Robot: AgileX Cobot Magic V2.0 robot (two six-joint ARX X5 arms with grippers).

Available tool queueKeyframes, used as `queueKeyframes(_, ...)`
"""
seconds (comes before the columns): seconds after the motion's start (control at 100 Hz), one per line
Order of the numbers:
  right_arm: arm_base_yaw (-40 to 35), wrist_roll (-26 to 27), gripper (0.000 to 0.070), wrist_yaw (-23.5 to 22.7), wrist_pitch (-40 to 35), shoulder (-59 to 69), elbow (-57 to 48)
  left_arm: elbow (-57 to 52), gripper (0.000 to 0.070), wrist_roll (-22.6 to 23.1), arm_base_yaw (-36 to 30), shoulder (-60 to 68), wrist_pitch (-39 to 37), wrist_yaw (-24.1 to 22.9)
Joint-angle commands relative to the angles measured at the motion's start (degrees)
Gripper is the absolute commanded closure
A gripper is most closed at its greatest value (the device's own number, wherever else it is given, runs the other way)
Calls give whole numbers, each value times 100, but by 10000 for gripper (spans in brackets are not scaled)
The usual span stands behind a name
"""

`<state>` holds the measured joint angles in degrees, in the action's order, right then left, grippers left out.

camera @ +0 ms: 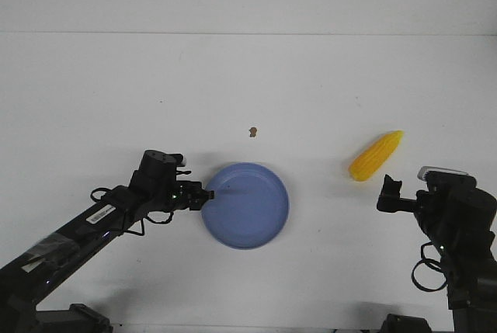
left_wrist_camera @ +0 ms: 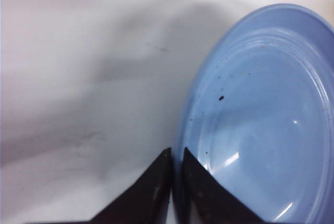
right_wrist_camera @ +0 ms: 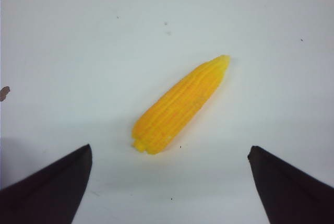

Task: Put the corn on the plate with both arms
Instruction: 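Push the blue plate with the left gripper toward the table center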

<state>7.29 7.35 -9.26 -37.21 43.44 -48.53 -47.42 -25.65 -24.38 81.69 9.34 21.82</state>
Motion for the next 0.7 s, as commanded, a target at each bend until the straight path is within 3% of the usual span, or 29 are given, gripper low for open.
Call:
queueKeyframes(0.0,11,13,67,-17,55,44,-98,0,691,-83,-48,11,-70,0)
queueKeyframes(0.3,11,15,67,-17,55,44,-98,136,688,-72,-105,11,-11,-11)
queueKeyframes(0.69,11,15,67,-17,55,44,-98,144,681,-42,-378,20,208,-409)
